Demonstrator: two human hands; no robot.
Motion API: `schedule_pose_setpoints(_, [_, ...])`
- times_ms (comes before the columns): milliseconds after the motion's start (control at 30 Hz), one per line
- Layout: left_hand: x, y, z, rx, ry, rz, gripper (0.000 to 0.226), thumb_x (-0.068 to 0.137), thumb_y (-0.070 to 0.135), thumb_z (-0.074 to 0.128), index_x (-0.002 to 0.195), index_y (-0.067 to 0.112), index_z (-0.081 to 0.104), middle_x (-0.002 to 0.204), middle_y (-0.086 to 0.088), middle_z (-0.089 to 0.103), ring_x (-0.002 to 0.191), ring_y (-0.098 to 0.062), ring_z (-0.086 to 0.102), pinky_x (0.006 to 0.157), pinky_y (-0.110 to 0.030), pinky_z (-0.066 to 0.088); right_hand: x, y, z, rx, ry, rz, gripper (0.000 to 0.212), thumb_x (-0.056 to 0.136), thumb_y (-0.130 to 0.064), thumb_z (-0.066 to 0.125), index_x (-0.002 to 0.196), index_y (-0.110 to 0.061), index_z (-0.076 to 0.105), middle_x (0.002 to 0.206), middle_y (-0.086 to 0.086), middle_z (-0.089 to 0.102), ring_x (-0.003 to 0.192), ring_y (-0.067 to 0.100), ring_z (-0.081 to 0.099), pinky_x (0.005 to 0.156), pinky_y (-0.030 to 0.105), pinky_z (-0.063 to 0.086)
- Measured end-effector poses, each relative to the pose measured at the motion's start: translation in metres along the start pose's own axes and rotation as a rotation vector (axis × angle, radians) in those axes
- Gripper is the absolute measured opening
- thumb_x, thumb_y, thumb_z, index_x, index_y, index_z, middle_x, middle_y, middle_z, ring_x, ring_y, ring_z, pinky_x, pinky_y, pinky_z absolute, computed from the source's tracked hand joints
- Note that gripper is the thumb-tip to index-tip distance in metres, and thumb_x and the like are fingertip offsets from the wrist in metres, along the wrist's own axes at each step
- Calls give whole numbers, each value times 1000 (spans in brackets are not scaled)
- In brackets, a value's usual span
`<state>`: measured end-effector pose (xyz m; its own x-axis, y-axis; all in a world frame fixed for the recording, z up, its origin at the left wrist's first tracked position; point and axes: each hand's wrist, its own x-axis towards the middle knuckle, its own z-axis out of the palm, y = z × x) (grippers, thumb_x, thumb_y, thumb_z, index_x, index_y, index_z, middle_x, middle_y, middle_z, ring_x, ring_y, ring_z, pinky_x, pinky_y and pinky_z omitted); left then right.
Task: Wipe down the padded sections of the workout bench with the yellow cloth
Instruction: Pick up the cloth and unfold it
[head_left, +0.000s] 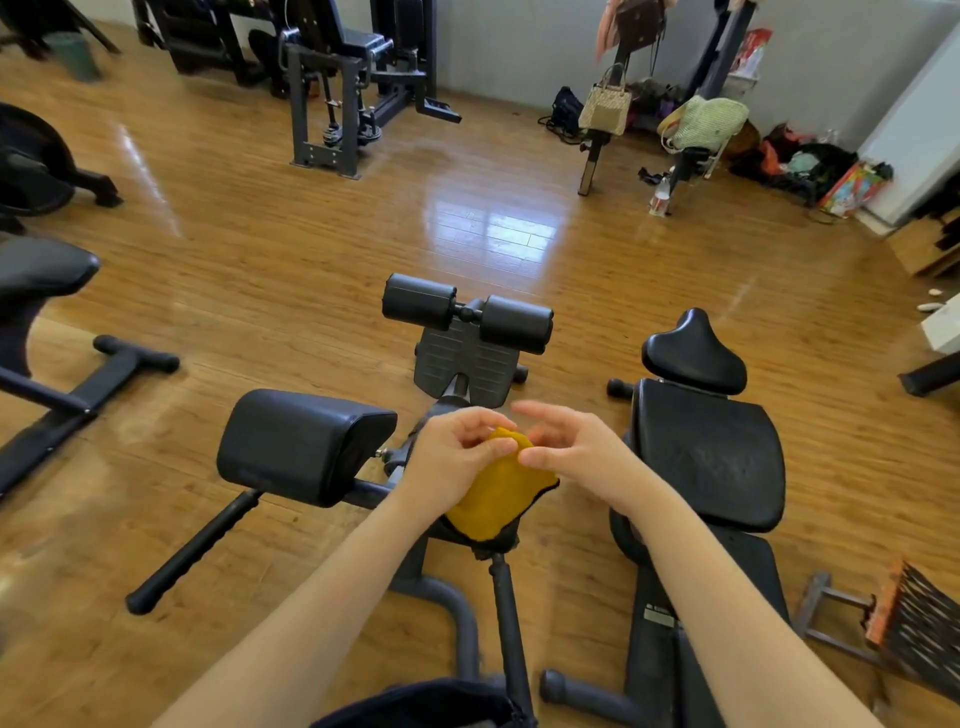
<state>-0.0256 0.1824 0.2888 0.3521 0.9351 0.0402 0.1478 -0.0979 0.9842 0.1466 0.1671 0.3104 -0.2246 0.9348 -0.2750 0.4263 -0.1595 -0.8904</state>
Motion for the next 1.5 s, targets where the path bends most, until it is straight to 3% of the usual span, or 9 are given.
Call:
schedule_pose_setpoints(200, [-9,-11,-17,-39,-142,-188,15,87,17,60,101,22,59,93,6,66,83,2,63,71,-13,50,3,-1,1,225,253,-19,7,86,-18,60,83,-18,65,85,2,64,85,18,59,81,37,47])
schedule_pose_setpoints(300, [-12,-15,-23,-54,-87,-242,10,88,16,59,95,19,64,92,3,67,88,-5,63,77,-17,50,1,8,-2,331,297,4,7,87,-17,57,88,-19,64,91,2,64,92,23,58,84,42,48])
schedule_pose_setpoints(500, [-12,-19,-21,-394,50,-336,26,85,18,60,111,20,58,107,-4,59,100,-20,58,77,-30,50,5,20,5,342,22,187,14,91,-26,52,103,-23,59,106,6,62,102,24,60,86,41,52])
schedule_pose_setpoints(600, [-15,-40,-8,-556,61,-457,38,79,21,64,115,18,53,111,-5,60,101,-20,59,78,-33,52,8,29,18,430,141,176,8,91,-24,54,95,-20,59,98,7,61,93,24,59,78,41,52])
schedule_pose_setpoints(733, [-22,-81,10,-386,43,-582,31,89,12,57,120,11,52,115,-7,62,107,-23,59,89,-40,52,6,62,36,564,293,286,12,91,-27,53,101,-21,58,106,9,61,97,25,59,78,41,52])
schedule_pose_setpoints(900, [-37,-139,26,-330,91,-707,29,93,16,53,121,11,55,114,-8,64,106,-26,60,93,-48,49,-15,134,72,832,204,494,35,90,-9,53,123,-15,47,119,8,59,107,24,59,78,37,55])
schedule_pose_setpoints(1267, [-104,-245,110,-302,317,-971,20,92,9,55,111,14,58,103,-8,61,98,-28,57,94,-48,45,-28,274,112,357,284,631,36,85,-5,60,121,-10,53,104,1,56,95,14,53,63,14,44])
schedule_pose_setpoints(1400, [-131,-286,139,-315,414,-981,14,92,8,54,82,17,60,79,-11,58,71,-27,51,65,-42,45,-32,326,131,330,296,629,32,86,-6,59,118,-10,55,104,2,58,95,15,54,65,15,46])
schedule_pose_setpoints(1500, [-150,-314,152,-352,445,-1007,10,91,11,57,86,16,63,95,-15,65,91,-35,60,87,-49,49,-38,350,141,343,281,643,29,86,-6,60,114,-12,55,104,6,60,97,19,57,69,22,49])
